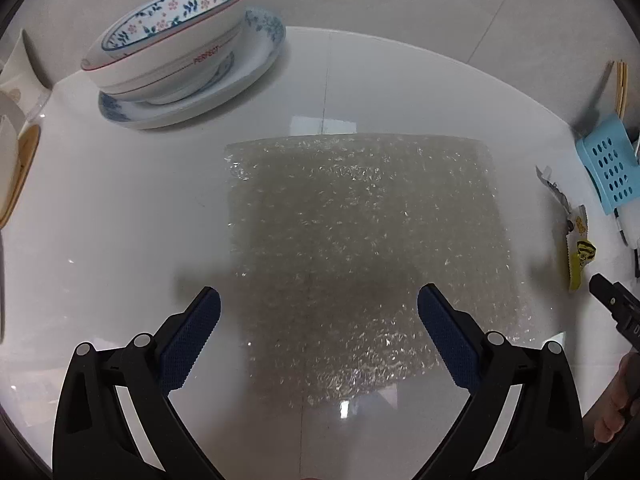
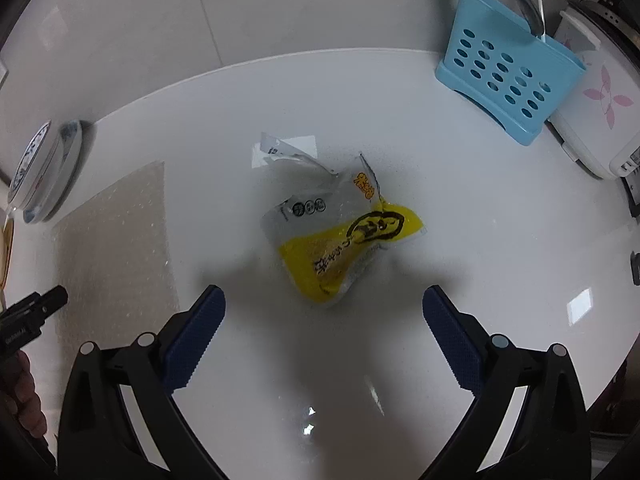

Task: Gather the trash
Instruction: 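Grasp the bubble-wrap sheet with the left tool while the right tool grasps the yellow snack wrapper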

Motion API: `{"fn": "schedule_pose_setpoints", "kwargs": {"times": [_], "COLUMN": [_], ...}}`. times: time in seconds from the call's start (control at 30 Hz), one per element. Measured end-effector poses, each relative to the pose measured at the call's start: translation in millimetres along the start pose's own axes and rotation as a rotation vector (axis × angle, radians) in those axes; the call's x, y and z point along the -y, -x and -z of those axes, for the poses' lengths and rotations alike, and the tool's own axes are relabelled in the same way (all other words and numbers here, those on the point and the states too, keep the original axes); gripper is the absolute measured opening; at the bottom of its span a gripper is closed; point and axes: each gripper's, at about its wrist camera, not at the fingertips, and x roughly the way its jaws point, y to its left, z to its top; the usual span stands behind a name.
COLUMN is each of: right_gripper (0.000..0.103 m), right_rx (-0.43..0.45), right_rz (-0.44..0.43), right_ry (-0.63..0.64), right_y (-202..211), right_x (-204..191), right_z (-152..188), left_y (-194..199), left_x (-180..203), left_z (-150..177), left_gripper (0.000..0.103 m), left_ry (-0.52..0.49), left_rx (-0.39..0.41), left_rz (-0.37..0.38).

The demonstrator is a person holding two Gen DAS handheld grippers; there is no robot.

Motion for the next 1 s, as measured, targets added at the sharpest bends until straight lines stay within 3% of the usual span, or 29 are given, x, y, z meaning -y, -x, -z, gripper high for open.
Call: {"fn": "schedule_pose_setpoints", "kwargs": {"times": [0.2,0.33,0.43,0.5,0.67,1.0], "right_gripper": [0.094,0.087,0.076,0.073,0.057,0.027], "right_rx": [-0.043,-0.096,-0.108,-0.104,-0.095,-0.082], "right_rz": [0.020,-0.003,-0.014,-0.009,-0.028,-0.059], "right_ry": [-0.038,-0.082,-0.093,-0.085,-0.075,-0.039], "right_y": [-30.6,-52.7,-59.2,-59.7,-59.2,-60.8], "right_x": [5.2,11.2,13.3,13.1,17.0,22.7], "right_z": [-28.4,-33.8,-34.3,-34.3,-35.0,-39.5], "left_y": [-23.2,-31.5,-32.6,-32.4,-29.6,-26.0], "left_x": [7.5,13.6,20.5,22.6,30.9,38.2], "left_z": [-16.4,-20.3,-19.7,-20.2,-20.2,-22.7], "left_gripper": [0.097,0.095,0.092,0.088,0.067,0.044], "left_ry": [-0.008,-0.021,-0.040,-0.035,-0.045,-0.045], "left_rx": [-0.053,-0.072,-0.063,-0.066,-0.092,-0.114], "left_rz": [-0.020,-0.058,-0.081,-0.085,-0.090,-0.098]}}
